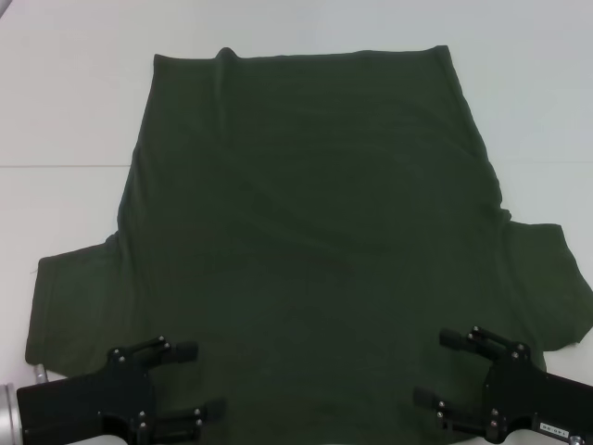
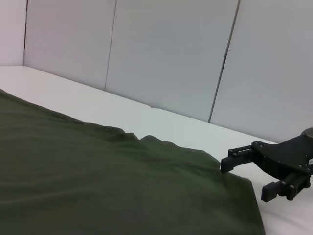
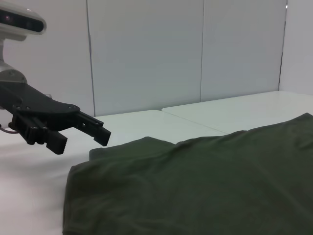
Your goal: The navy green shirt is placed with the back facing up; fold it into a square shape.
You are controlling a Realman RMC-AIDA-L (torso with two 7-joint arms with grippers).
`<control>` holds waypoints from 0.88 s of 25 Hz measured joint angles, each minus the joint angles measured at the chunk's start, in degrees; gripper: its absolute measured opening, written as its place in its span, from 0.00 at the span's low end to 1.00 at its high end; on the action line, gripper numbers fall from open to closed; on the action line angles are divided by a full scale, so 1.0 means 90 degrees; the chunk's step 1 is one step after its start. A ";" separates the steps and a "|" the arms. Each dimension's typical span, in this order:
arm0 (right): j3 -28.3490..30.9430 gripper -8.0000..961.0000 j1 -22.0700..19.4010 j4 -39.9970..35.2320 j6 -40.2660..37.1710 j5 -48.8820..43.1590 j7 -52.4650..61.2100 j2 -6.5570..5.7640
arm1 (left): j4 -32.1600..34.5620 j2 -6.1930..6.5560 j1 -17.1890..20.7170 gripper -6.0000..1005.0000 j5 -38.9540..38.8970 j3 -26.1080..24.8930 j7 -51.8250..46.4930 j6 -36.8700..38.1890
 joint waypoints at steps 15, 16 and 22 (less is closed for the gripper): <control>-0.0010 0.92 0.0010 0.0000 0.0000 0.0000 0.0000 0.0000 | -0.0009 0.0001 -0.0021 0.86 -0.0021 -0.0003 -0.0134 0.0000; -0.0010 0.92 0.0010 0.0000 0.0000 0.0000 0.0000 0.0000 | -0.0011 0.0003 -0.0025 0.86 -0.0037 -0.0004 -0.0215 0.0005; -0.0010 0.92 0.0010 -0.0005 -0.0050 0.0000 0.0014 0.0000 | 0.0038 0.0044 -0.0105 0.86 -0.0172 -0.0055 -0.1259 0.0175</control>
